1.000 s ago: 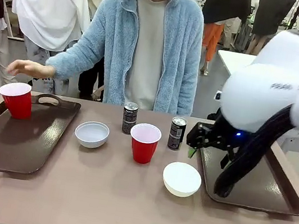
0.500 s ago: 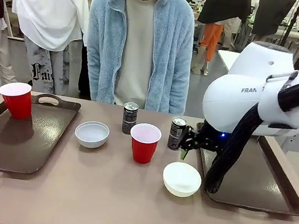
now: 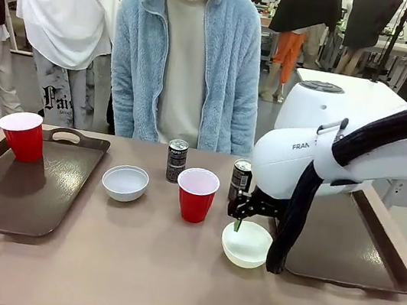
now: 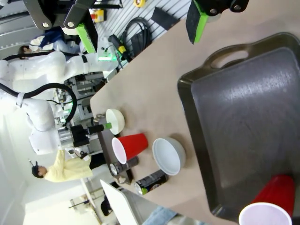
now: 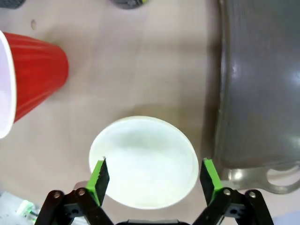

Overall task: Prepare tableware on both trays.
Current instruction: Pick up a Picnic Bowl from the table and place it on a Handle tray.

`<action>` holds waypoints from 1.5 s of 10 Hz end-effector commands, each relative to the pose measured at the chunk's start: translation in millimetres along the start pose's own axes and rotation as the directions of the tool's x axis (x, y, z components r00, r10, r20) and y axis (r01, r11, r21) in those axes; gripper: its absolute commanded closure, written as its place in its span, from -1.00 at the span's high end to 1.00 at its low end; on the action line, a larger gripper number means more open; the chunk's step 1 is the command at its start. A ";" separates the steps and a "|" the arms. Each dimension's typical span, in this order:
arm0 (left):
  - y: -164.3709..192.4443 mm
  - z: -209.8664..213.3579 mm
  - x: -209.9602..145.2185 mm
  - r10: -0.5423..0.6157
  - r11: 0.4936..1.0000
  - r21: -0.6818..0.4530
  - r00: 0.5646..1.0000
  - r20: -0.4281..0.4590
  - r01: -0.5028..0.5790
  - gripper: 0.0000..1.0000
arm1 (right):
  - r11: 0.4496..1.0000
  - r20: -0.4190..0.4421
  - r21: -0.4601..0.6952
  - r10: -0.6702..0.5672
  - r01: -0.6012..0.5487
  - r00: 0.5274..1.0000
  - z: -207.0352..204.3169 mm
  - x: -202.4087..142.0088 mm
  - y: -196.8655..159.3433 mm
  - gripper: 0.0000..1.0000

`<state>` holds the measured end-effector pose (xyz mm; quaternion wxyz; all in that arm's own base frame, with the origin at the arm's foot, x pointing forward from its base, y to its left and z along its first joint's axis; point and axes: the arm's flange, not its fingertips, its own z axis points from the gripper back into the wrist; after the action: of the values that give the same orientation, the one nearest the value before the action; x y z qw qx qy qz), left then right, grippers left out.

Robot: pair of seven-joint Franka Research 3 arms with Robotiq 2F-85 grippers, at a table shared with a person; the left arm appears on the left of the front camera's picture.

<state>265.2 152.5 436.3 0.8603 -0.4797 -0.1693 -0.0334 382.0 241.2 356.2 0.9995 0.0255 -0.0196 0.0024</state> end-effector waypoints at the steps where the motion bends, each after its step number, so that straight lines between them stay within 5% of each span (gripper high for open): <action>1: -0.9 1.6 -0.3 0.008 1.000 -0.007 1.000 0.006 -0.008 1.00 | 1.000 0.025 -0.010 -0.017 0.017 1.000 -5.1 15.5 14.3 -0.16; 2: -0.9 1.6 -0.3 0.008 1.000 -0.007 1.000 0.006 -0.008 1.00 | 0.999 0.026 -0.016 -0.029 0.029 0.999 -8.9 18.1 16.3 -0.17; 3: -0.9 1.6 -0.3 0.008 1.000 -0.007 1.000 0.006 -0.008 1.00 | 0.999 0.027 -0.016 -0.039 0.039 0.999 -10.6 22.0 16.7 -1.00; 4: -0.9 1.6 -0.3 0.008 1.000 -0.007 1.000 0.006 -0.008 1.00 | 0.998 0.030 -0.029 -0.047 0.048 0.998 -15.1 23.9 13.7 0.57; 5: -0.9 1.6 -0.3 0.008 1.000 -0.007 1.000 0.006 -0.008 1.00 | 0.997 0.039 -0.046 -0.056 0.058 0.998 -17.8 24.6 14.3 -1.00; 6: -0.9 1.6 -0.3 0.008 1.000 -0.007 1.000 0.006 -0.008 1.00 | 0.997 0.050 -0.056 -0.053 0.056 0.997 -15.7 19.8 10.4 0.52; 11: -0.9 1.6 -0.3 0.008 1.000 -0.007 1.000 0.006 -0.008 1.00 | 0.998 0.104 -0.039 -0.043 0.047 0.994 11.0 5.3 6.9 0.52; 15: -0.9 1.6 -0.3 0.008 1.000 -0.007 1.000 0.006 -0.008 1.00 | 0.995 0.069 -0.059 -0.074 0.078 0.995 -3.3 16.3 -4.4 0.52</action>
<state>265.2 152.5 436.3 0.8603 -0.4797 -0.1693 -0.0334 393.5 236.8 362.4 0.9985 0.0065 -0.0511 -0.0207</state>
